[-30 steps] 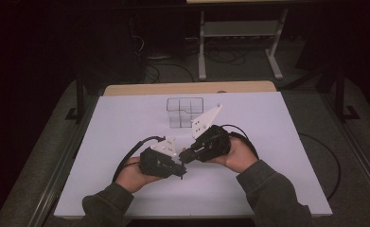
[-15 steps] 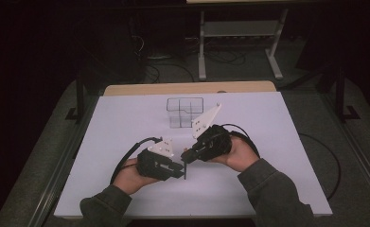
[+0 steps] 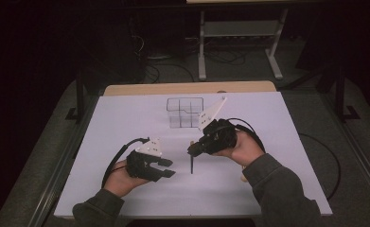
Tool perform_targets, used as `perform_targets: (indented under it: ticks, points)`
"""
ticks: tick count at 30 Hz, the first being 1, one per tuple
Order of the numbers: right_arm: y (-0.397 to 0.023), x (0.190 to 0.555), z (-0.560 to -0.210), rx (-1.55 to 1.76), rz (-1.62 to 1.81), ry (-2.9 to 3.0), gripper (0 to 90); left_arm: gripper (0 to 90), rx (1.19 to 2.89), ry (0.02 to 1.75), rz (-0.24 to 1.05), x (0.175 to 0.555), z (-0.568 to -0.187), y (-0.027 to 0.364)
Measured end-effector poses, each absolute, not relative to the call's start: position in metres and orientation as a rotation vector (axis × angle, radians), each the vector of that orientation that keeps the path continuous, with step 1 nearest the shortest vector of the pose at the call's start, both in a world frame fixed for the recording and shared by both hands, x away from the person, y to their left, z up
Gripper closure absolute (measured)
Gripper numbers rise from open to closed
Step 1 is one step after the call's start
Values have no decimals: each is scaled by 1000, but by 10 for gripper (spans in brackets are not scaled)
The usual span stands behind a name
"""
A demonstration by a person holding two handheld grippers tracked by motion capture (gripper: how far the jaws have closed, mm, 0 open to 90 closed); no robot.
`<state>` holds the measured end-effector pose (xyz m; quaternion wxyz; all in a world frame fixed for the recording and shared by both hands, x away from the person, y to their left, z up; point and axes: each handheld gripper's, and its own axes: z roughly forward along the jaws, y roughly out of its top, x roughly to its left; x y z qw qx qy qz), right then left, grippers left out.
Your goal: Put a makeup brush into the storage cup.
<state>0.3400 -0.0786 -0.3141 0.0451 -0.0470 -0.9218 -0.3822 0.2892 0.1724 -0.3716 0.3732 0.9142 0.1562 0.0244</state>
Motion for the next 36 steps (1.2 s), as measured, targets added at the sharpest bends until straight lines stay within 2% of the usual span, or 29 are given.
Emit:
perform_targets:
  ticks: [24,36]
  points:
    - [-99,365,-301,-254,-1144,-2838,825,401,2342,498,156,278,-375,204]
    - [-100,375,-292,-272,-1130,-2854,825,350,2340,524,182,275,-379,214]
